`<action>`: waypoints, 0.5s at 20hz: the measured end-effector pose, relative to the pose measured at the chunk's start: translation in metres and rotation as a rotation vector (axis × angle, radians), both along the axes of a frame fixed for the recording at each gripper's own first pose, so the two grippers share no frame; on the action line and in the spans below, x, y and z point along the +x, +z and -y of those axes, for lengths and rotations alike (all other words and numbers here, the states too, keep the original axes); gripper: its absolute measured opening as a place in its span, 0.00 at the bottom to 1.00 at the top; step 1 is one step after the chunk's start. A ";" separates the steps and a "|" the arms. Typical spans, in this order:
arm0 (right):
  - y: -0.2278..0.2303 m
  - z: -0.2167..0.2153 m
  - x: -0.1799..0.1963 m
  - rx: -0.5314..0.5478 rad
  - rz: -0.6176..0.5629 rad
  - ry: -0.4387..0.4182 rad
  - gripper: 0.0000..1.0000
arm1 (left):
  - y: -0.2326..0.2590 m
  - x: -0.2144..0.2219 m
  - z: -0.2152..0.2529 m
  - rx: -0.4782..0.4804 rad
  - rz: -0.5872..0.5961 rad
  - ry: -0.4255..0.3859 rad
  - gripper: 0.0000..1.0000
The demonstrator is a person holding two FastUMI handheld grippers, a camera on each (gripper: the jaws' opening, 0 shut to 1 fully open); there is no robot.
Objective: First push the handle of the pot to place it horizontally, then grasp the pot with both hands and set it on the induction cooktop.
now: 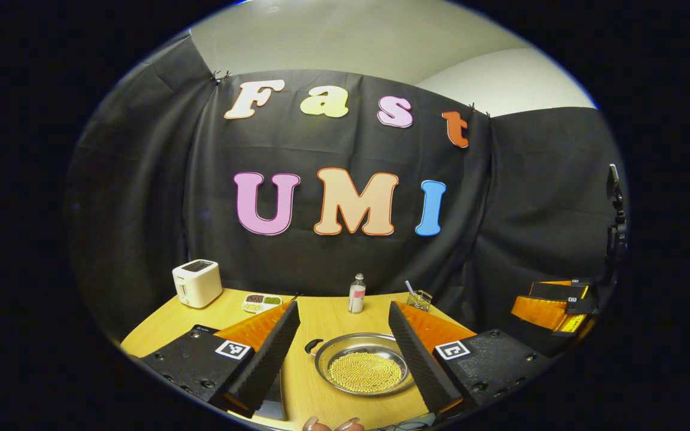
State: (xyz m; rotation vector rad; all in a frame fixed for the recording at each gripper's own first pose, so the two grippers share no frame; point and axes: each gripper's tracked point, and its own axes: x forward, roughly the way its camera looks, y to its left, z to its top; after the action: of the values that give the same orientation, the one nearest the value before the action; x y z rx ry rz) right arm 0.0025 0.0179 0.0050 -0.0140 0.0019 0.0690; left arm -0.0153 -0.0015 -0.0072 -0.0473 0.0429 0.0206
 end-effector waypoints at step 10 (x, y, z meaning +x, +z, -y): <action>-0.001 -0.009 -0.003 -0.004 -0.002 0.007 0.54 | -0.005 -0.006 -0.004 -0.003 -0.017 0.008 0.93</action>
State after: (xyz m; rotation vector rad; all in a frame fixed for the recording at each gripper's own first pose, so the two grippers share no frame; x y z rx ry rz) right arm -0.0004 0.0265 0.0038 -0.0182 0.0039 0.0761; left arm -0.0211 0.0024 -0.0126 -0.0498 0.0594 0.0287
